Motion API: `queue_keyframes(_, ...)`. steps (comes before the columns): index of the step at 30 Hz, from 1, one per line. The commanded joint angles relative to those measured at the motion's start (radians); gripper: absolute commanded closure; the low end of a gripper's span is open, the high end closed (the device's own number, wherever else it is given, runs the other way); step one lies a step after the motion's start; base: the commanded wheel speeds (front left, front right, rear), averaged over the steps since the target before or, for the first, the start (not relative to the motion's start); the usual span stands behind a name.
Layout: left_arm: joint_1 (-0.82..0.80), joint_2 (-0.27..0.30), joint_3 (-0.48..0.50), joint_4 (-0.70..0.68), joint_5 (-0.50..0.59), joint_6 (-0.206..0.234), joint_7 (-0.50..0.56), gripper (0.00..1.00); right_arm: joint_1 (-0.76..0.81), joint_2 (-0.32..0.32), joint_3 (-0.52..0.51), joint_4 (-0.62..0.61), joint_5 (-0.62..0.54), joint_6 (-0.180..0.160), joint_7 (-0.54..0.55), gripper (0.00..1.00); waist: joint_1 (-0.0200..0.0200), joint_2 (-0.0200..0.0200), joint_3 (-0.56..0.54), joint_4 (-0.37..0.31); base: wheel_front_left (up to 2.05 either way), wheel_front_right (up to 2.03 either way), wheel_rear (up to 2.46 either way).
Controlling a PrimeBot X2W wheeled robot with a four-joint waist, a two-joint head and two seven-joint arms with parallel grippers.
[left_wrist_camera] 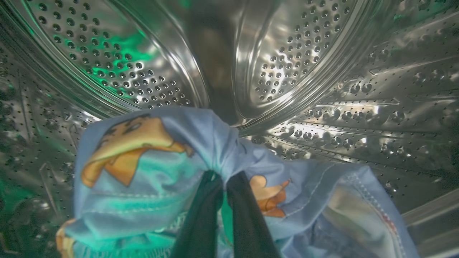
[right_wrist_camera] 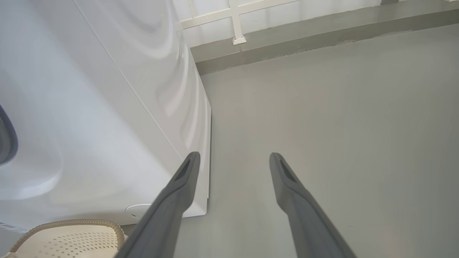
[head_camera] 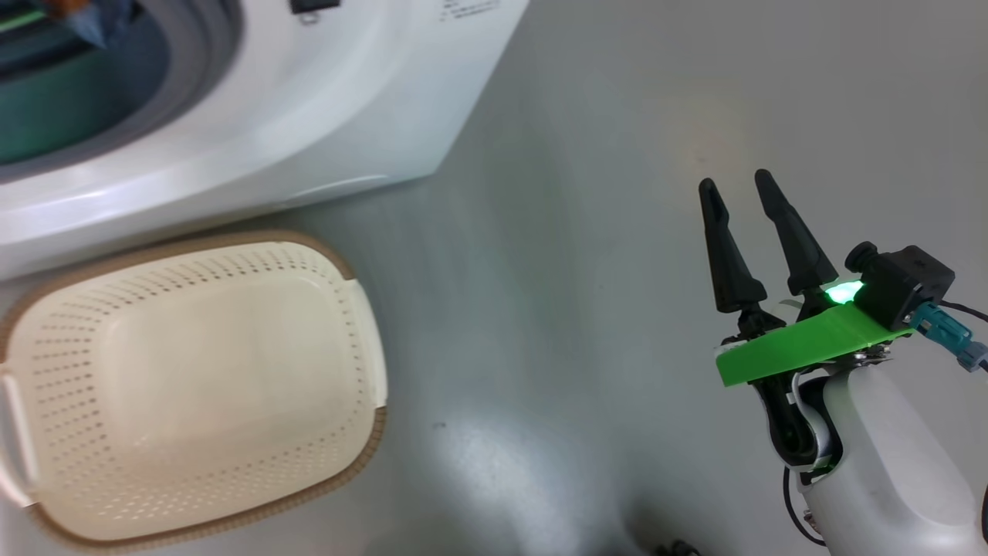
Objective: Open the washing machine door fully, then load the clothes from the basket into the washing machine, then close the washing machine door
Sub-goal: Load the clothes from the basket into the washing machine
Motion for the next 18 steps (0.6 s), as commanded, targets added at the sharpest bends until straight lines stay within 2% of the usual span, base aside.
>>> queue_keyframes(1,-0.021,0.052,0.012,-0.011,0.002,0.001,-0.005,1.00,0.007,0.001,0.014,-0.023,-0.013,0.004,-0.008,0.00,-0.0001,0.0000,0.049,-0.048,0.00,0.00,0.00)
queue_keyframes(5,-0.080,0.069,0.004,0.025,0.003,-0.005,0.029,1.00,0.005,0.009,0.016,-0.022,-0.016,0.004,-0.008,0.00,-0.0001,0.0000,0.050,-0.056,0.00,0.00,0.00)
queue_keyframes(7,-0.107,0.071,0.001,0.058,-0.002,-0.006,0.085,1.00,0.002,0.011,0.017,-0.021,-0.017,0.004,-0.008,0.00,-0.0001,0.0000,0.049,-0.057,0.00,0.00,0.00)
queue_keyframes(8,-0.118,0.068,-0.002,0.074,-0.005,-0.007,0.121,0.80,0.002,0.011,0.016,-0.020,-0.018,0.004,-0.008,0.00,-0.0001,0.0000,0.048,-0.056,0.00,0.00,0.00)
queue_keyframes(10,-0.139,0.065,-0.005,0.096,-0.009,-0.006,0.184,0.00,0.000,0.012,0.016,-0.018,-0.020,0.004,-0.008,0.00,-0.0001,0.0000,0.046,-0.054,0.00,0.00,0.00)
queue_keyframes(14,-0.147,0.052,-0.002,0.118,-0.027,-0.008,0.250,0.00,-0.004,0.014,0.020,-0.011,-0.020,0.004,-0.008,0.00,-0.0001,0.0000,0.035,-0.050,0.00,0.00,0.00)
queue_keyframes(18,-0.119,0.039,-0.006,0.124,-0.036,-0.013,0.233,0.00,-0.005,0.014,0.021,-0.002,-0.019,0.004,-0.008,0.00,-0.0001,0.0000,0.019,-0.040,0.00,0.00,0.00)
